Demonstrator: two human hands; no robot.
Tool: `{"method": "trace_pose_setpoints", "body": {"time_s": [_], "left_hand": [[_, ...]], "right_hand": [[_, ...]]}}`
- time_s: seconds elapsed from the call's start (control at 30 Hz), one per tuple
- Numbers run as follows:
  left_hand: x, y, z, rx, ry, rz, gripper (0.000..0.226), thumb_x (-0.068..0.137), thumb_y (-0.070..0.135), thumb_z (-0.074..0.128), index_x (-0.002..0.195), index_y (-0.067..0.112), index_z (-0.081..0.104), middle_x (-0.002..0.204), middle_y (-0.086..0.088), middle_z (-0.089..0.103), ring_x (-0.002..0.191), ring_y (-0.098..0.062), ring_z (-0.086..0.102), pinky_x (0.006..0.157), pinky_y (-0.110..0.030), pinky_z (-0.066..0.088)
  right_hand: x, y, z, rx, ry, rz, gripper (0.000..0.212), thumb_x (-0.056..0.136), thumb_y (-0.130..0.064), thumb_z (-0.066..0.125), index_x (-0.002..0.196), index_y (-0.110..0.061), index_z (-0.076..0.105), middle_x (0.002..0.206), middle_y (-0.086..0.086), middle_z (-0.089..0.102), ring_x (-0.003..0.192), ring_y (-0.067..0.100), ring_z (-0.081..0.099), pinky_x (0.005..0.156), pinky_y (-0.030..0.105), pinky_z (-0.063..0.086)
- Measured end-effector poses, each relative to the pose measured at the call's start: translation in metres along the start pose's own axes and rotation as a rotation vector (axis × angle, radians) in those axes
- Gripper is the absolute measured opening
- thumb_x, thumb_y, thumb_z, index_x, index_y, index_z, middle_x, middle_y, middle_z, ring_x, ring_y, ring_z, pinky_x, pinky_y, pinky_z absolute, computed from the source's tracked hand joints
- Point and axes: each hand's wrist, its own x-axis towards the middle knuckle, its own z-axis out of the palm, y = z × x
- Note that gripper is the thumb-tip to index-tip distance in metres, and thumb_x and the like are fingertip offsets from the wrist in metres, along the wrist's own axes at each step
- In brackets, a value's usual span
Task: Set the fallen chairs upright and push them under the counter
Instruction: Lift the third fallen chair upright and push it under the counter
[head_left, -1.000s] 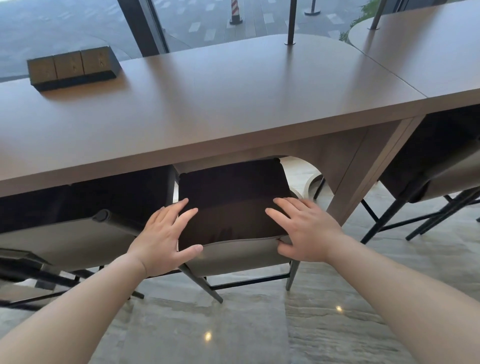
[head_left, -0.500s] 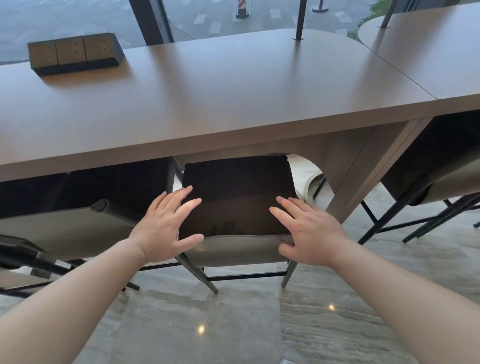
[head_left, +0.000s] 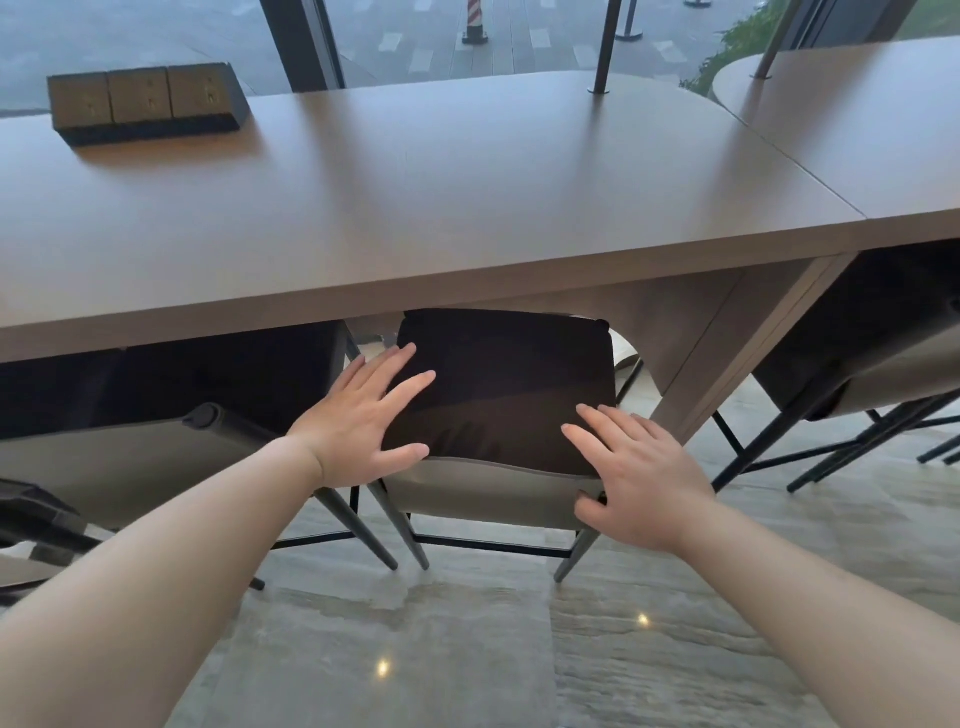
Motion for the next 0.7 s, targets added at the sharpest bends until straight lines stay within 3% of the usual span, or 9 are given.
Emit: {"method": "trace_pose_setpoints", "body": {"time_s": [0.17, 0.33, 0.7], "left_hand": [[0.001, -0.011, 0.002, 0.014, -0.035, 0.007, 0.085, 0.083, 0.084, 0.013, 0.154, 0.043, -0.009, 0.163, 0.008, -0.023, 0.149, -0.014, -0.022, 0.123, -0.048, 0.0], [0.009, -0.016, 0.004, -0.014, -0.009, -0.016, 0.085, 0.081, 0.087, 0.013, 0.153, 0.046, -0.011, 0.161, 0.011, -0.026, 0.148, -0.012, -0.023, 0.123, -0.046, -0.003], [-0.001, -0.027, 0.006, -0.042, 0.015, -0.065, 0.085, 0.085, 0.081, 0.025, 0.155, 0.039, 0.003, 0.165, 0.006, -0.012, 0.151, -0.017, -0.011, 0.119, -0.039, -0.006]], "right_hand": [[0.005, -0.008, 0.001, -0.015, -0.02, 0.014, 0.073, 0.078, -0.058, 0.045, 0.144, -0.026, 0.044, 0.152, 0.005, 0.043, 0.138, 0.026, 0.041, 0.113, 0.043, 0.026], [0.014, -0.005, -0.002, -0.02, -0.011, 0.016, 0.074, 0.077, -0.056, 0.047, 0.143, -0.023, 0.045, 0.149, 0.008, 0.045, 0.136, 0.027, 0.043, 0.112, 0.044, 0.03], [0.037, -0.005, -0.006, -0.016, 0.089, -0.082, 0.071, 0.079, -0.055, 0.052, 0.139, -0.018, 0.05, 0.146, 0.011, 0.048, 0.134, 0.03, 0.045, 0.11, 0.049, 0.037]]}}
